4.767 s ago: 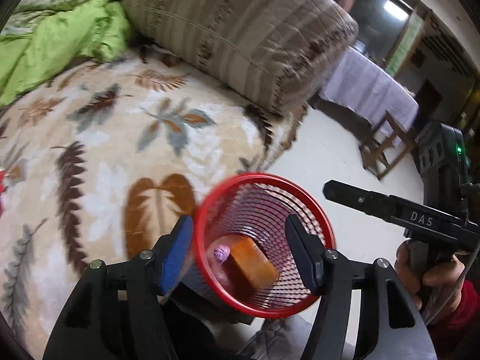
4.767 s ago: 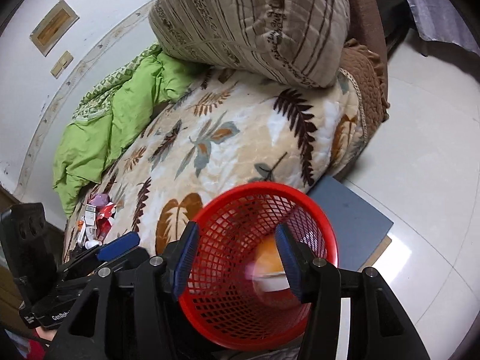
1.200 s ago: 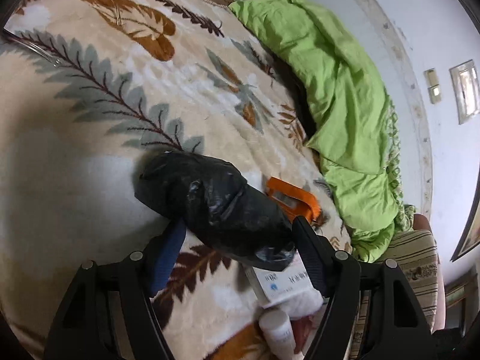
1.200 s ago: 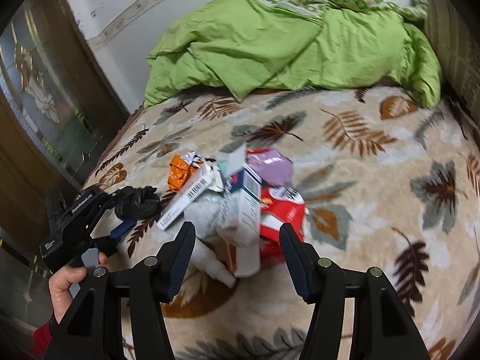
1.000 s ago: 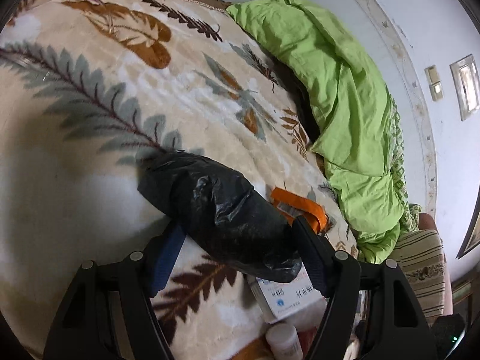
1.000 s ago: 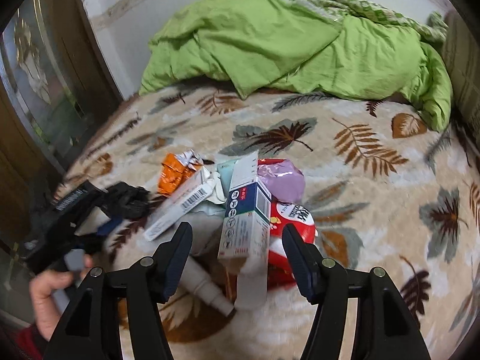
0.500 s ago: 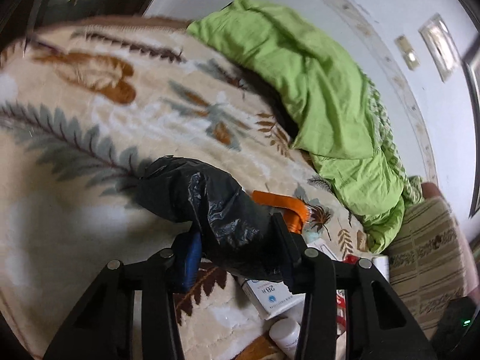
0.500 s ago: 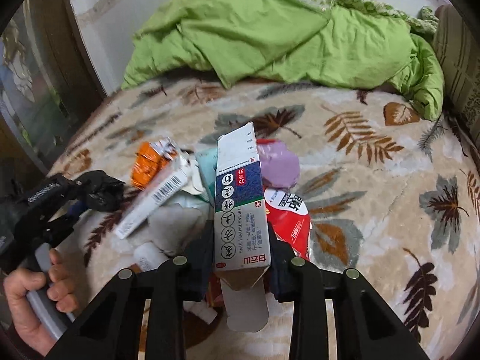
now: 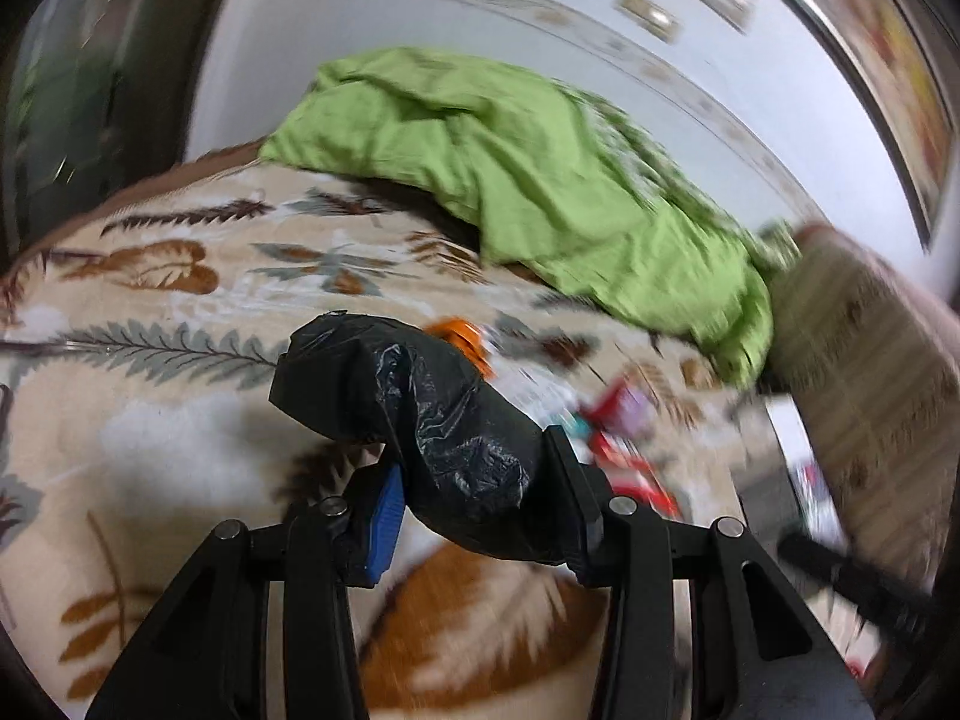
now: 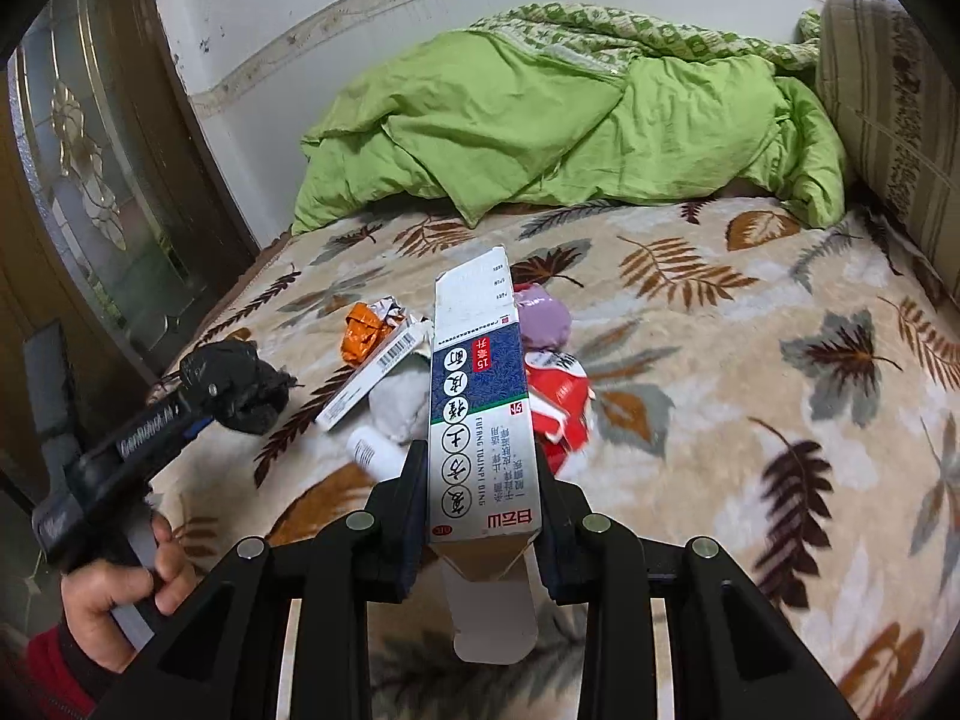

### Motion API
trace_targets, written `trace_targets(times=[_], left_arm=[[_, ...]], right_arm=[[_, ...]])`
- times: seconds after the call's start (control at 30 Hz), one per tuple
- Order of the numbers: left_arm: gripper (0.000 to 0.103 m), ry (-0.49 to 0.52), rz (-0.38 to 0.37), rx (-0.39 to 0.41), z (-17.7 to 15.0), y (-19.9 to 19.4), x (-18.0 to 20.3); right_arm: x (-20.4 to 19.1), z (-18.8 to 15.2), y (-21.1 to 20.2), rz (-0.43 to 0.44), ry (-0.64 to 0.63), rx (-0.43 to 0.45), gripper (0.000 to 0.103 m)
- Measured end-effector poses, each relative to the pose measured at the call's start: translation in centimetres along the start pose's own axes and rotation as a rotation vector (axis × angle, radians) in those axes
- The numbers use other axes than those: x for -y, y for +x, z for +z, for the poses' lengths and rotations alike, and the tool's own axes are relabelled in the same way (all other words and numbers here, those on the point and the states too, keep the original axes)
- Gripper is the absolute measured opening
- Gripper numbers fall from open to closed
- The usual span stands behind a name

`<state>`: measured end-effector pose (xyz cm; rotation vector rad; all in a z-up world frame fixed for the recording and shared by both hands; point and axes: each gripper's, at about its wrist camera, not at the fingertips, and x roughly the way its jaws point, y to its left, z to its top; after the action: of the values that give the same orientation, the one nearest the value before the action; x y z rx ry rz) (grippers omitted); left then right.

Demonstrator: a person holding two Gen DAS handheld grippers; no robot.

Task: Collect trash
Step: 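Lift the black bag and white box and carry them toward the red basket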

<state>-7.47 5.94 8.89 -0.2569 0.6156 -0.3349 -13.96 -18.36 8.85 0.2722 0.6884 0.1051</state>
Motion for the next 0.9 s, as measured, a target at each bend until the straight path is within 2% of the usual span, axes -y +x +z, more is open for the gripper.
trace_targets(times=[0.13,0.33,0.53,0.77,0.9], left_arm=[[0.042,0.125,0.000,0.003,-2.2,-2.6,2.7],[0.042,0.200,0.006,-0.003,-4.3,-4.6,4.9],[0.042,0.237,0.014,-0.018,-5.3,-5.3,6.1],[0.042,0.251,0.011,-0.027,-6.0,-5.7,6.6],[0.042,0.254,0.011,-0.036,-6.4,-5.7,6.5]], right_arm=[[0.4,-1.3,-2.0,-0.006,-0.001,0.024,0.032],[1.5,-3.6,-3.1,-0.010,0.030,0.041,0.032],[2.6,-4.8,-3.7,0.002,0.065,0.054,0.032],[2.2,-5.3,-4.1,-0.004,0.041,0.069,0.032],[2.8,-5.4,-3.9,0.006,0.067,0.053,0.032]])
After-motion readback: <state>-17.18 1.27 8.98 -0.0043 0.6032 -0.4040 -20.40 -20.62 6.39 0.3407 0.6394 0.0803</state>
